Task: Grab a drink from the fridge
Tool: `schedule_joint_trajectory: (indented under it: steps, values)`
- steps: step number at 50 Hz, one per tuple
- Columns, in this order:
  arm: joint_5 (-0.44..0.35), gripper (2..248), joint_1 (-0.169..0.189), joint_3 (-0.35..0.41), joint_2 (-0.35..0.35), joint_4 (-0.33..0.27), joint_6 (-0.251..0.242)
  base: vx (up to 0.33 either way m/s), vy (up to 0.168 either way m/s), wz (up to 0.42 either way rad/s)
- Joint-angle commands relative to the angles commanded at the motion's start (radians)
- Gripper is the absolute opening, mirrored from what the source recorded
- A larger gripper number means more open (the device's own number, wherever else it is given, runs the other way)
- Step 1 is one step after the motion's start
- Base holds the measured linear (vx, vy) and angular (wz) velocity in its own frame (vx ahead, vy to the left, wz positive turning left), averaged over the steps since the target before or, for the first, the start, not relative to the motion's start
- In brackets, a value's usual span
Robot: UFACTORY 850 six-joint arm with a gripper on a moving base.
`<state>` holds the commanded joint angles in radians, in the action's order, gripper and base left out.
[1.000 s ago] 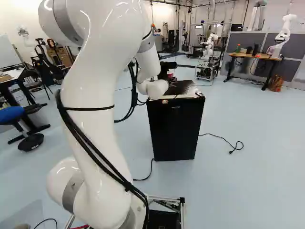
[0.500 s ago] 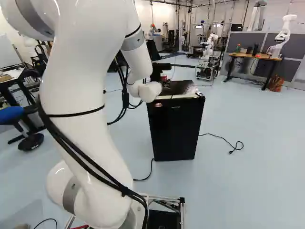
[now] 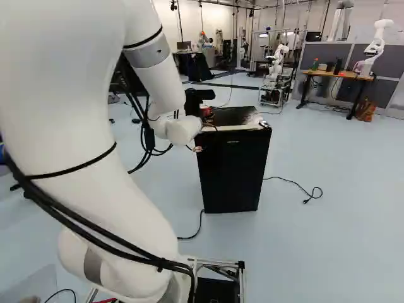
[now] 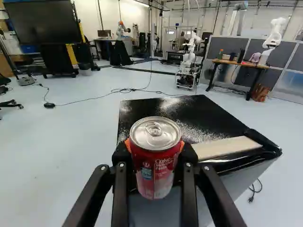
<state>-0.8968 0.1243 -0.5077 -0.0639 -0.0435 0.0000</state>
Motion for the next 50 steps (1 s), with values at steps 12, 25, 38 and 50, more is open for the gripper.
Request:
schedule_joint_trajectory:
  steps: [12,25,38,50]
  values:
    - [0.006,98,-0.032,0.110,0.090,0.011,0.000,0.000,0.000,0.000]
    - [0.012,98,-0.062,0.209,0.170,0.022,0.000,0.000,0.000,0.000]
    - [0.017,98,-0.085,0.289,0.236,0.030,0.000,0.000,0.000,0.000]
    - [0.020,98,-0.102,0.346,0.282,0.036,0.000,0.000,0.000,0.000]
